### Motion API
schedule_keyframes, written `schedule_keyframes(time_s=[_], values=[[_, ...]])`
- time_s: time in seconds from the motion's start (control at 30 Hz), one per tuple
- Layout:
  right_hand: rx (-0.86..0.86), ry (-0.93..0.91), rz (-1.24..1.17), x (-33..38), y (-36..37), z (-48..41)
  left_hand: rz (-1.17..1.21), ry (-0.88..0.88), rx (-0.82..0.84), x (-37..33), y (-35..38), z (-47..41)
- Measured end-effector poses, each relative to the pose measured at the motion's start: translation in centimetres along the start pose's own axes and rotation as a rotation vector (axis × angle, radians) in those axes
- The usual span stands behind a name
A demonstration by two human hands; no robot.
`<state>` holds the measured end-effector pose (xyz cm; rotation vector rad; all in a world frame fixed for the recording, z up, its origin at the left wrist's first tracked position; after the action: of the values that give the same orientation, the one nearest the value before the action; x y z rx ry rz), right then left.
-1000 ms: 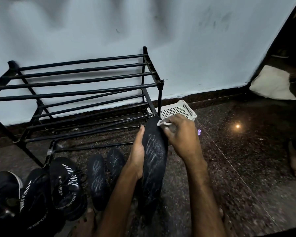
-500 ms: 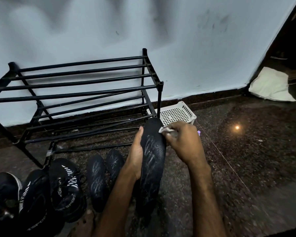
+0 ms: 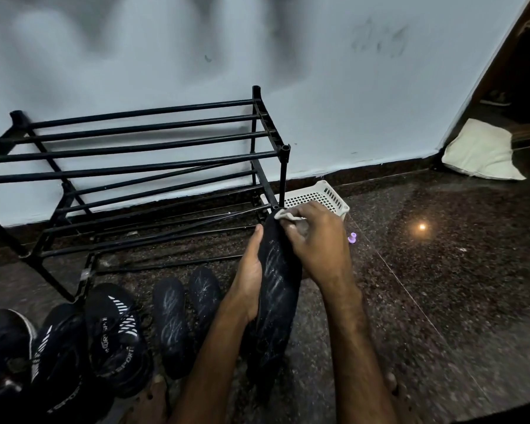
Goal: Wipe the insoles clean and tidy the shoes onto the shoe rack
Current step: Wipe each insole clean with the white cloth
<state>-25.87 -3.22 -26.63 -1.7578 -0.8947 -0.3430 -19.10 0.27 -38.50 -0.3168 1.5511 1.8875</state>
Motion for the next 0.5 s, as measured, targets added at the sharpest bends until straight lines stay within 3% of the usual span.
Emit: schedule_keyframes(time_s=[0.1,0.23,0.3,0.43,0.5], values=[[0.121,-0.014,-0.054,0.0,1.2,0.7,0.026,0.004,0.009,-0.4,0.0,0.2],[-0.080,0.137,-0.009,-3.2,-1.3,0.8,0.005,0.028,-0.050,-0.8,-1.0,0.1],[-0.132,0.184,-0.125,-4.0,-1.5,1.0,0.017,0.040,-0.074,-0.8,-1.4,0.0],[0.017,0.310,-0.543,-5.3,0.8,1.5,0.035,0.028,-0.065,-0.6,-1.4,-0.1],[0.030,0.292,-0.599,-5.7,1.1,1.3,0.016,0.031,-0.066,-0.8,-1.4,0.0]])
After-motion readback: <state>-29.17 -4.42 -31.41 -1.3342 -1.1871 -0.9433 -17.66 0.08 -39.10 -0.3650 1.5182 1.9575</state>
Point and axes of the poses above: each hand's wrist, its own z-axis away from the middle knuckle, its own y-axis out of the palm, x = y × z, the point moved 10 cm from there along -z, towards the middle knuckle
